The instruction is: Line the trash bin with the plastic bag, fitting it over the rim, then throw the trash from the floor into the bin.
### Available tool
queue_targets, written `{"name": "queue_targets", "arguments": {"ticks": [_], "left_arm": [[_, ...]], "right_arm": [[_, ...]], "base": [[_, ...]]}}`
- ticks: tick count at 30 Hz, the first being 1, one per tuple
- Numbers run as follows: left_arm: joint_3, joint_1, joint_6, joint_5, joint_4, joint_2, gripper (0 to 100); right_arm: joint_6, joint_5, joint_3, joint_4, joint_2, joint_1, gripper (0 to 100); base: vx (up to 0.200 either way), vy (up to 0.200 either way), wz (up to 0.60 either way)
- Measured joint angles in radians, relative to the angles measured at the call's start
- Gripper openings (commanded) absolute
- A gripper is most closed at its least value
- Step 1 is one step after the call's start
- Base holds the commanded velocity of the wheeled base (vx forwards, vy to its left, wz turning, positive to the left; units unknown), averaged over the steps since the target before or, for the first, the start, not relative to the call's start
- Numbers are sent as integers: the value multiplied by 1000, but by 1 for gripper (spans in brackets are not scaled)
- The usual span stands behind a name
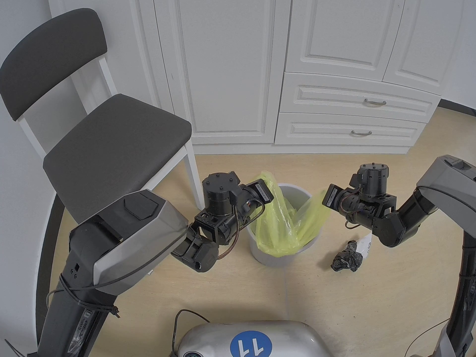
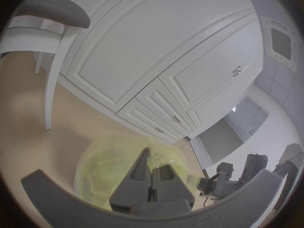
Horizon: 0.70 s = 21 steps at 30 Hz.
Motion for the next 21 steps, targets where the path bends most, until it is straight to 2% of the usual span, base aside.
{"name": "queue_targets", "arguments": {"ticks": [6,11,16,21], "left_arm": [[-63,3,-8,-16,24,15,0],[-121,-23,2,-48,136,33,0],[-184,-50,15,-98,191,65,0],[-251,-57,15,-115,216,110,0]], "right_arm": [[2,19,-18,3,1,-40,0],[2,37,-10,4,-14,-48,0],[-1,56,31,3,-59,-25,0],[-4,60,59,-1,-94,4,0]], "base": [[0,0,0],[0,0,0],[0,0,0],[0,0,0]]}}
